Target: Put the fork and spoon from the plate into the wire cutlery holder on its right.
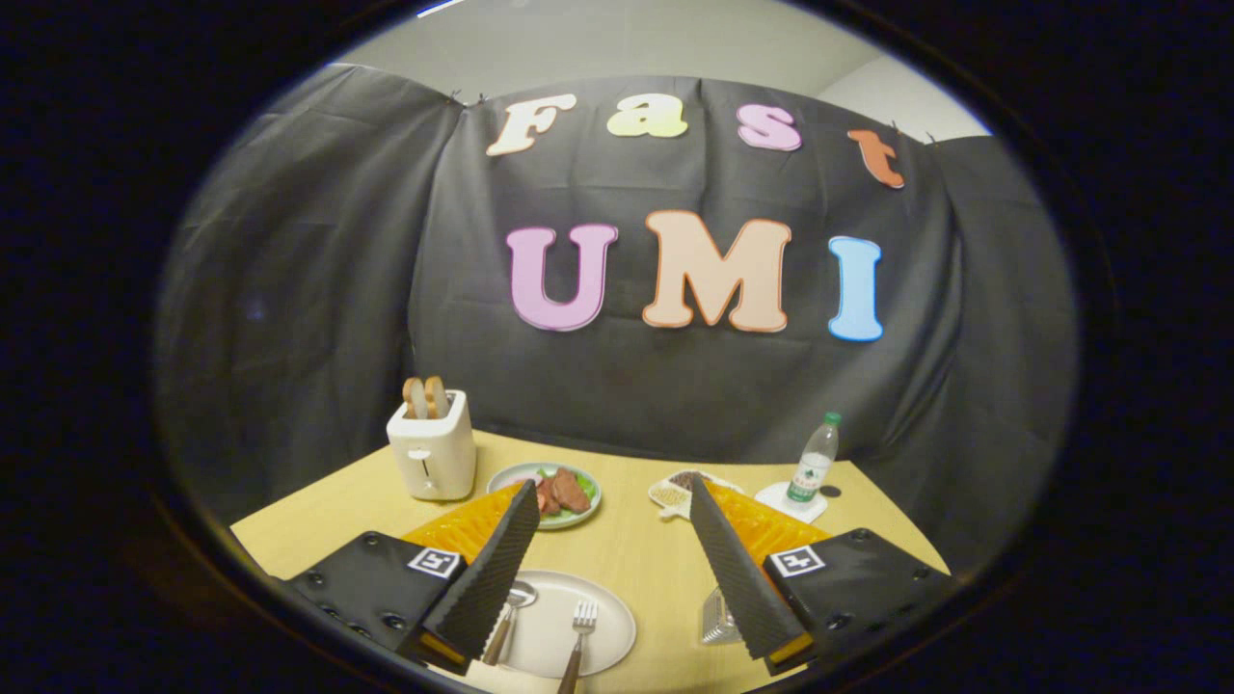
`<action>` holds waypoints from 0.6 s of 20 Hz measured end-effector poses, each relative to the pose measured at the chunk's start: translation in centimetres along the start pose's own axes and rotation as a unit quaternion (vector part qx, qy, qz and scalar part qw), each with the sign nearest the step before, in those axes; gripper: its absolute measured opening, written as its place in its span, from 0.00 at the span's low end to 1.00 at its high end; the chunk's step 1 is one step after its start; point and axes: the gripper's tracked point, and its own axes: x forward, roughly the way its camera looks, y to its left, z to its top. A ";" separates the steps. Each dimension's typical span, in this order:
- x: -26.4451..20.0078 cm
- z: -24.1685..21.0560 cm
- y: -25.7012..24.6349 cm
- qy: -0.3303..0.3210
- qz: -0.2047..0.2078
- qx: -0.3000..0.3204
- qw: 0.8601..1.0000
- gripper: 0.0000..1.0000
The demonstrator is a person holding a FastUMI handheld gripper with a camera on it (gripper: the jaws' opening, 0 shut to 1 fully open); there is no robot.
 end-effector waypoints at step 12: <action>1.8 -10.8 1.5 0.145 0.028 -0.030 0.989 1.00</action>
